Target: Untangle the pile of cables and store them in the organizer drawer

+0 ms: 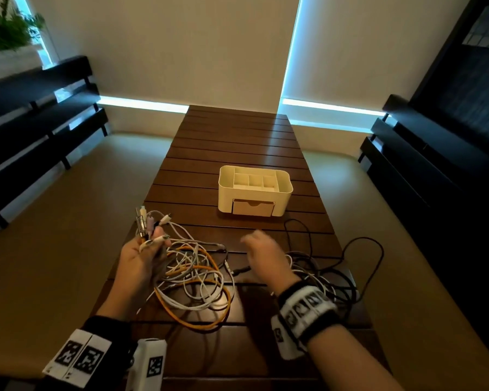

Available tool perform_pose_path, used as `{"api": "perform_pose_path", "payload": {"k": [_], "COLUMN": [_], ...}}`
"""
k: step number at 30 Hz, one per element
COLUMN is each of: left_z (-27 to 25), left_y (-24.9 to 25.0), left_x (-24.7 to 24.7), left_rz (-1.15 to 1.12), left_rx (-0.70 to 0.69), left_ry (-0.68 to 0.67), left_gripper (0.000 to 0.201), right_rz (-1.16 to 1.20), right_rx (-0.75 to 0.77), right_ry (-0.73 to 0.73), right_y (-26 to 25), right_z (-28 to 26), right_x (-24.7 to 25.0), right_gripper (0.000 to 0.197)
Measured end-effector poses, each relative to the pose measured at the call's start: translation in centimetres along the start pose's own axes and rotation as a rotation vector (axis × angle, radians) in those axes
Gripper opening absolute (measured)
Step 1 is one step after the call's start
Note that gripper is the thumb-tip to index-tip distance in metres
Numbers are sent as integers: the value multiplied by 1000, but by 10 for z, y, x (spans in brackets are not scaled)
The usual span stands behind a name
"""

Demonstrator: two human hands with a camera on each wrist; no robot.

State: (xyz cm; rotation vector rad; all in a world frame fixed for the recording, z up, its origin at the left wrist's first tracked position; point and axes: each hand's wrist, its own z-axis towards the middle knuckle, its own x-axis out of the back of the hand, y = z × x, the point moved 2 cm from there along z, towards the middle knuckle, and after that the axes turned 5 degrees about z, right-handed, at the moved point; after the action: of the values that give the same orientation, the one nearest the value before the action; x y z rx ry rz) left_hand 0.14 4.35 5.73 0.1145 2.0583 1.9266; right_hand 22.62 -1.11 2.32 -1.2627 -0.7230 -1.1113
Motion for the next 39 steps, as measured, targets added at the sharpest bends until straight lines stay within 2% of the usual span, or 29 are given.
{"api": "perform_pose_path", "payload": {"k": [1, 2, 3, 5, 9, 11, 13, 16, 18, 20, 22, 24, 30, 34, 37, 39], "left_z": [-1, -3, -4, -6, -7, -5, -6, -9, -9, -7, -5, -4, -8, -12, -12, -13], "left_y": [-1, -3, -5, -6, -9, -10, -8, 0, 6, 11, 12, 11, 10, 8, 5, 5], "left_x": [0, 0, -1, -1, -3, -4, -11, -33, -52, -71, -85, -93, -102, -103, -104, -104], "left_rz": [22, 37, 41, 44, 47, 40, 46, 68, 133, 219, 201, 129, 18, 16, 11, 12], "left_rx": [-1, -8, -12, -15, -22, -34, -37, -25, -28, -49, -25, 17, 84, 49, 59, 60], "left_ry": [-6, -8, -16, -12, -6, -9, -34, -64, -87, -105, -121, -112, -149, -155, -151, -169], "left_gripper": [30, 31, 32, 33, 29, 26, 27, 25, 19, 14, 21, 22, 11, 17, 32, 34], "right_rz": [-11, -38, -67, -126, -184, 76, 467, 1035, 1464, 1659, 1669, 1556, 1350, 1237, 1146, 1085], "right_rx": [-68, -125, -159, -153, -154, -247, -333, -336, -349, -360, -333, -304, -275, -260, -232, -210], "right_ry": [-211, -337, -378, -307, -144, -4, 158, 394, 343, 239, 212, 218, 269, 280, 298, 304], "right_y": [8, 15, 21, 24, 29, 26, 13, -20, -46, -63, -70, -71, -69, -69, -68, -67], "right_z": [0, -3, -8, -18, -18, -10, -1, 6, 3, -5, -13, -19, -27, -27, -27, -27], "right_x": [-27, -48, -62, -77, -63, -39, -3, 59, 80, 78, 70, 67, 67, 64, 63, 63], "right_gripper": [44, 49, 50, 43, 28, 16, 8, 16, 22, 26, 33, 40, 36, 37, 36, 34]}}
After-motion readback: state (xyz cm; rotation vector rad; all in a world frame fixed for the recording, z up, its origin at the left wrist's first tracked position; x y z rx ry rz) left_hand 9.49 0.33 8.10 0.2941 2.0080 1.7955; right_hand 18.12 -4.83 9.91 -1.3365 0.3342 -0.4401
